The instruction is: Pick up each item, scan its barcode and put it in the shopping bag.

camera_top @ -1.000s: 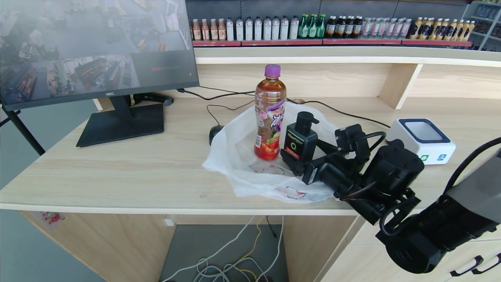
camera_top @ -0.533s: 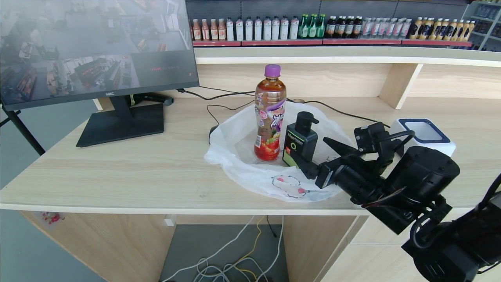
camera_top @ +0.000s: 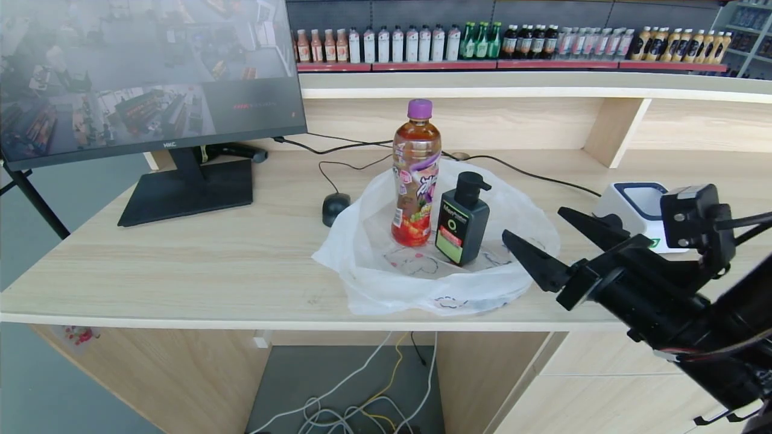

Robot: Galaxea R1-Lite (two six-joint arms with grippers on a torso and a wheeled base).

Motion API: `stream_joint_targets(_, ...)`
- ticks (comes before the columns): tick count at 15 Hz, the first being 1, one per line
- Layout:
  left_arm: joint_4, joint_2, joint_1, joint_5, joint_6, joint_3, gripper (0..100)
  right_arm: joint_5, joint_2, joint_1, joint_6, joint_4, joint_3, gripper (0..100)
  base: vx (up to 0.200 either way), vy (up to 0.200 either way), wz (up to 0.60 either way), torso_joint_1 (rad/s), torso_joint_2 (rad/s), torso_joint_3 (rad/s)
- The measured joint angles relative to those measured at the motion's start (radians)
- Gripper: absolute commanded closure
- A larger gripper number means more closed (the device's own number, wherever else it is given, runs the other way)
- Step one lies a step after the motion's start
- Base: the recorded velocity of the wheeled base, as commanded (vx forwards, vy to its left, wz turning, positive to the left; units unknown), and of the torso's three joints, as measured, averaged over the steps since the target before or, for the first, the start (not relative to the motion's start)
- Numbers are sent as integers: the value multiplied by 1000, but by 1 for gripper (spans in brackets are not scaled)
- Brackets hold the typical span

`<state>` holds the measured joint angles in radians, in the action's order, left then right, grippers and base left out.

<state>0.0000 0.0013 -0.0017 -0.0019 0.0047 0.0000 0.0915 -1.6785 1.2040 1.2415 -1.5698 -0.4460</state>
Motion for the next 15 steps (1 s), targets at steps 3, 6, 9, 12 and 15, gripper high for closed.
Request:
stream_joint_targets(3, 0, 0, 0, 0, 0, 0, 0, -3, 1, 0, -99, 0, -2, 100, 0, 0, 0, 0, 0, 0)
stream_joint_targets(6, 0, 0, 0, 0, 0, 0, 0, 7, 8, -13, -257, 0, 0, 100, 0, 0, 0, 0, 0, 0)
stream_joint_targets(9, 0, 0, 0, 0, 0, 0, 0, 49, 7, -71, -341, 0, 9, 100, 0, 0, 0, 0, 0, 0)
stream_joint_targets(12, 0, 0, 0, 0, 0, 0, 0, 81, 1, -167, -458, 0, 20, 100, 0, 0, 0, 0, 0, 0)
stream_joint_targets(15, 0, 0, 1, 0, 0, 0, 0, 81, -7, -250, -649, 0, 24, 100, 0, 0, 0, 0, 0, 0)
